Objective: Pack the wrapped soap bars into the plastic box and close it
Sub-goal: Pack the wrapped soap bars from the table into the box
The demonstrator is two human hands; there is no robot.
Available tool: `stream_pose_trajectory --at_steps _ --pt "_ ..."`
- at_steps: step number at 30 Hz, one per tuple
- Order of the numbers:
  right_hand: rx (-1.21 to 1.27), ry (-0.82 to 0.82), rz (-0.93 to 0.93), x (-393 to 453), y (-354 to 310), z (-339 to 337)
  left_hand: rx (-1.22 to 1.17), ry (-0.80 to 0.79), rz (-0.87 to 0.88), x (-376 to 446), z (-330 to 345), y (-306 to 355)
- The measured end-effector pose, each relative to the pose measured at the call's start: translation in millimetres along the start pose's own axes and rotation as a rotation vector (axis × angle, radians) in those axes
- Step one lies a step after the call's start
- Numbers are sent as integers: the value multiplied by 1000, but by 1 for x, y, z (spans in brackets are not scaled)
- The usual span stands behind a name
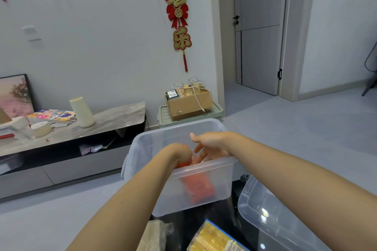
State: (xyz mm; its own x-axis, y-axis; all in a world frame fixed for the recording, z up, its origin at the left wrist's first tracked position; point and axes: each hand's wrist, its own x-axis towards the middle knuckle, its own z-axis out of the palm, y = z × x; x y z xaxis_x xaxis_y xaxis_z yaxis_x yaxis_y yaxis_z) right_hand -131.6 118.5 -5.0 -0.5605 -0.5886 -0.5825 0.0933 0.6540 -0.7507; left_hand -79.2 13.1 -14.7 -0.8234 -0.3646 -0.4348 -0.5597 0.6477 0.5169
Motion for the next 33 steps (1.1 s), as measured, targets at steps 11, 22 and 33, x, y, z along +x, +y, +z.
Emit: stream_pose_trajectory --at_steps 11,22,33 --pt "-202 59 -12 -5 1 7 396 -150 -80 3 2 0" --pt "-284 768 -534 -27 21 -15 -27 -271 -83 14 8 5" --pt "-219 704 -614 -27 47 -14 17 -291 -24 10 21 14"
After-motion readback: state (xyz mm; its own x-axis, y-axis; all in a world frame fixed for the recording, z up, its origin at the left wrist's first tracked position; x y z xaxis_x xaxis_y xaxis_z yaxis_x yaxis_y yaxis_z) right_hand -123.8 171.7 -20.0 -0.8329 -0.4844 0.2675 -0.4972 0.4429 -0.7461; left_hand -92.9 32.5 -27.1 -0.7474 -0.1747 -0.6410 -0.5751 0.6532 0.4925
